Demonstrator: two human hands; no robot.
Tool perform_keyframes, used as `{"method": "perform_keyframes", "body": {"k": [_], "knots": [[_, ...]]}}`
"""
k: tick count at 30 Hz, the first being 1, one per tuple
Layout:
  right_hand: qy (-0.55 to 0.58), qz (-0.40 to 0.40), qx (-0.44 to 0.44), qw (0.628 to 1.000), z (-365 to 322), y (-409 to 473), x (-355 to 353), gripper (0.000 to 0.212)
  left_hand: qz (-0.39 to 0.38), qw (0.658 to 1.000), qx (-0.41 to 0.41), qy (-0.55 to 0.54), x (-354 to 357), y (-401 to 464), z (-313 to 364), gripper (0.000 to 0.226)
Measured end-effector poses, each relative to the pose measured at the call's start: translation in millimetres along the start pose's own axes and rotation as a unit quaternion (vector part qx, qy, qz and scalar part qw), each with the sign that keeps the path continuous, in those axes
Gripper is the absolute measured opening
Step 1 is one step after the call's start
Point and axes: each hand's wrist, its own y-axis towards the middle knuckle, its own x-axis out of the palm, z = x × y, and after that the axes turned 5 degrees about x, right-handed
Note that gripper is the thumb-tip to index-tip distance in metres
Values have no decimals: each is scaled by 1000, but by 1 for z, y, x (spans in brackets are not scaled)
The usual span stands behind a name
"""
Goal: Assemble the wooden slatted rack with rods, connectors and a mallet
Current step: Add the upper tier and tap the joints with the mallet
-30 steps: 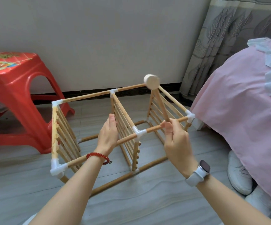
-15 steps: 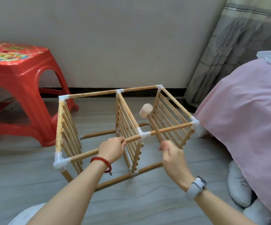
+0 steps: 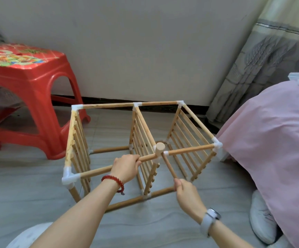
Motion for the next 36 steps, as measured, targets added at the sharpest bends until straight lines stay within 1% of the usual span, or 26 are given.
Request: {"method": "perform_keyframes", "body": {"k": [1,3,4,5,7,8,9,11,12,13,15,16,17,19,20,21,23,24,25,27,28,29,31,32,33,36], "knots": [[35,33,-21,999,-4,2,-7,35,3,1000,5,0,1,-2,-1,24],[180,164,-125,962,-15,4,-25,33,19,1000,13,9,-4,4,-2,24],[207,181,-140,951,-14,7,-27,34,19,1000,7,6,-4,6,-2,24],[175,169,-119,963,-11,7,-23,35,20,1000,6,4,-4,6,-2,24],[30,43,2,999,-1,9,-7,40,14,1000,0,0,-2,2,-3,24],[17,29,31,999,0,9,-8,41,9,1000,3,0,-1,2,-3,24],[40,57,15,997,-2,10,-14,39,11,1000,1,-5,3,-1,-5,24],[177,215,-114,954,-20,9,-36,36,25,1000,12,7,-4,6,-3,24],[205,233,-128,942,-22,11,-39,35,27,999,9,13,-6,10,-3,25],[189,212,-105,953,-23,11,-35,35,25,1000,3,15,-5,10,-2,25],[71,39,29,996,-13,8,-8,38,12,1000,1,16,-4,5,-3,25],[55,5,43,998,-10,5,-5,39,5,1000,2,10,-2,2,-3,25],[87,21,21,996,-9,7,-10,38,5,1000,4,3,0,0,-3,24],[225,155,-106,956,-21,8,-31,36,21,1000,12,6,-5,5,-2,23],[252,177,-127,943,-22,8,-36,36,26,1000,12,9,-6,6,-1,23],[230,168,-112,952,-23,7,-34,37,26,1000,11,11,-7,8,0,23],[92,31,11,995,-13,4,-11,41,12,1000,5,9,-5,3,-1,23],[69,0,40,997,-10,2,-6,42,8,1000,2,3,-3,1,-3,23],[96,17,23,995,-9,3,-9,41,9,1000,2,-1,-1,-2,-3,23],[219,135,-85,963,-22,2,-28,36,25,1000,10,6,-4,2,-3,24],[245,154,-109,951,-22,2,-31,35,35,999,12,11,-5,5,-2,24],[216,138,-105,961,-22,3,-30,35,38,999,11,12,-5,6,-1,24],[52,14,-11,999,-13,3,-7,39,35,999,8,20,-5,2,-1,25],[13,-23,23,999,-8,0,3,40,28,999,8,32,-3,-2,-1,24],[25,-8,16,1000,-8,2,3,40,28,999,7,40,-2,-4,-3,24],[163,146,-102,970,-16,8,-14,34,45,998,12,36,-7,0,-5,24]]}}
